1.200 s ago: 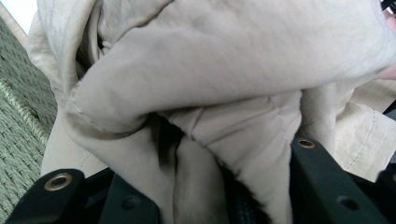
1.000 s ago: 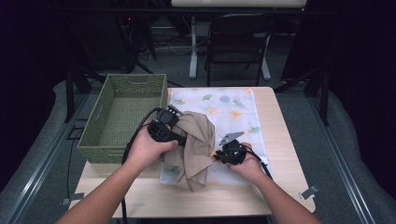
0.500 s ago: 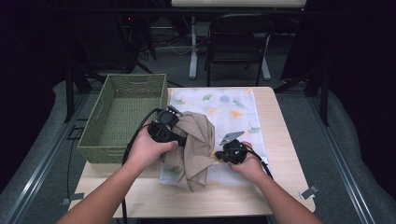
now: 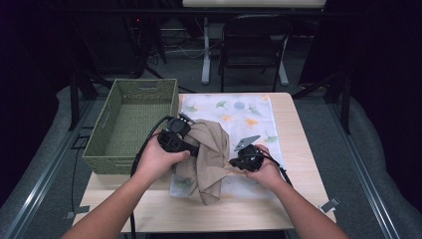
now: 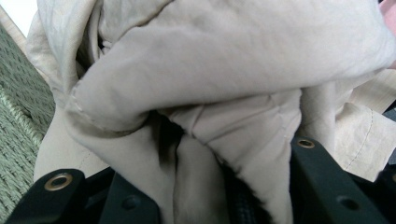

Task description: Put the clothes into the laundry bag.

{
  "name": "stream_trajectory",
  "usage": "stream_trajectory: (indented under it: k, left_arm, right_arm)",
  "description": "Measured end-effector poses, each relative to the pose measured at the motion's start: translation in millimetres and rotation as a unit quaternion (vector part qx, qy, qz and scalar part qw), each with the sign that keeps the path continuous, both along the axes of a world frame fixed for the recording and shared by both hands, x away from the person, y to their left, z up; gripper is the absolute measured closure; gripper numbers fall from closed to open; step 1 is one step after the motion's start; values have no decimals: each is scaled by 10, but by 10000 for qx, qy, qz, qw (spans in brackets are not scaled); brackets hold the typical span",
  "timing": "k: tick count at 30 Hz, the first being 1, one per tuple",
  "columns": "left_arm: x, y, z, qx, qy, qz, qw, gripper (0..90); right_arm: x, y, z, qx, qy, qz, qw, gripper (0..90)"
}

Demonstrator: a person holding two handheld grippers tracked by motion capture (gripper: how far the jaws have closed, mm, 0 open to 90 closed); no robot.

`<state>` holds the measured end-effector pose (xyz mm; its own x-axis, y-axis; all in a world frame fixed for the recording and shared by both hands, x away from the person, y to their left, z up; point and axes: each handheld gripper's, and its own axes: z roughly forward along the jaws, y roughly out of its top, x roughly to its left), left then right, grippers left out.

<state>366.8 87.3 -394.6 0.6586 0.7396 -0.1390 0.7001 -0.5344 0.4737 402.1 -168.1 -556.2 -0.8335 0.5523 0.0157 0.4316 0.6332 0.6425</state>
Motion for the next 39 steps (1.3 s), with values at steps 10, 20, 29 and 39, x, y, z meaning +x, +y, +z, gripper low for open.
stream_trajectory:
  k: [10, 20, 29, 39]
  left_arm:
    - [-15, 1, 9, -26, -23, 2, 10000, 623]
    - [-33, -26, -24, -68, -22, -29, 10000, 623]
    - [-51, -55, -53, -153, -46, -9, 9999, 627]
    - [-70, -65, -69, -142, -53, -47, 9999, 631]
  right_arm:
    - [61, -2, 181, 96, -104, -25, 9999, 896]
    - [189, -46, 315, 205, 183, -336, 9991, 896]
    - [322, -70, 579, 158, 133, -579, 9981, 897]
    - [413, -122, 810, 246, -44, -681, 9974, 897]
